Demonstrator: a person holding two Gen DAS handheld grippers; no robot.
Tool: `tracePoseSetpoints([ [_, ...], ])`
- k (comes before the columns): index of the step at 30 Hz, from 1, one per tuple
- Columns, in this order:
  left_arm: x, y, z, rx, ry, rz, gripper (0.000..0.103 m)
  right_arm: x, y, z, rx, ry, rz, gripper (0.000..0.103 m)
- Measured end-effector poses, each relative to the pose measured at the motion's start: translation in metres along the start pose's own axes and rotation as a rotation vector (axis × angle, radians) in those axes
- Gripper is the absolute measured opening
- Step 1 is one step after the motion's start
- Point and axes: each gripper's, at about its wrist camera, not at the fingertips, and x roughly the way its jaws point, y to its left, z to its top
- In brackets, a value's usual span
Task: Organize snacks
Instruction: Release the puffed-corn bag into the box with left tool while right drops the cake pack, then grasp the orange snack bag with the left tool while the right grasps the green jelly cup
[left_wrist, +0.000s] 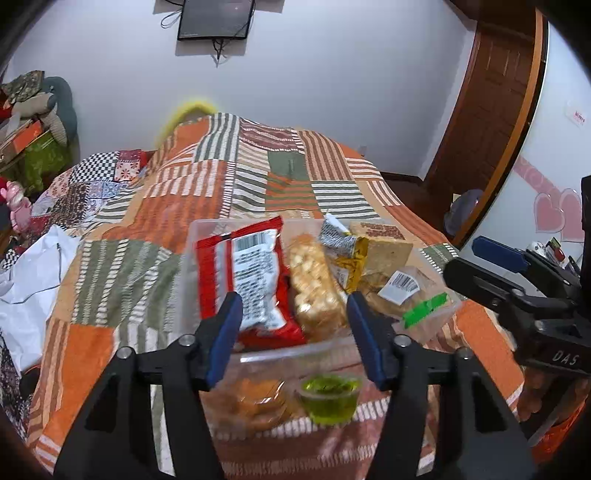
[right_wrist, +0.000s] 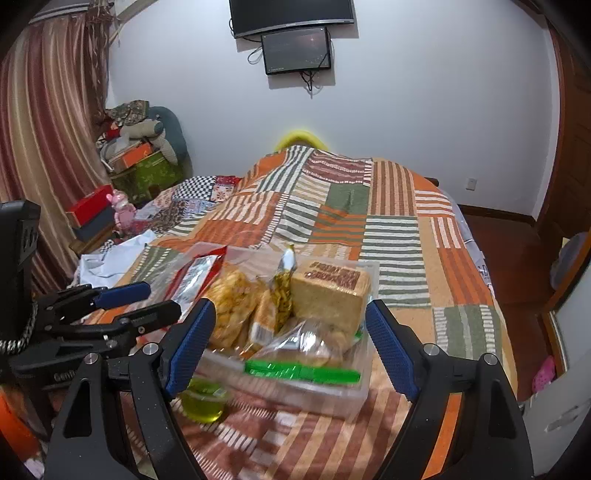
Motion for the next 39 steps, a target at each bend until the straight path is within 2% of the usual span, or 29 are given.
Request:
tracePoseSetpoints([
  [9, -0.013, 0.021, -0.027, -0.017, 0.034, 0.028, 0.068, -0.012, 0.011, -0.02, 0.003, 0.012, 0.024, 0.082],
  [16, -0.007, 0.034, -0.053, -0.028, 0.085, 0.042, 0.081, -0.008, 0.02, -0.036, 0.012, 0.05, 0.049, 0.082],
  [25, 0.024, 0.038, -0.067, -0.017, 0.163, 0.021, 0.082, 0.007, 0.023, -0.061, 0.024, 0.118, 0.071, 0.082],
  [32, 0.032, 0.035, -0.064, -0.007, 0.147, 0.039, 0.088, 0.023, 0.029, -0.068, 0.005, 0.17, 0.082, 0.082],
  [39, 0.04, 0.041, -0.071, -0.011, 0.176, 0.043, 0.085, 0.034, 0.038, -0.069, -0.015, 0.199, 0.096, 0.082],
])
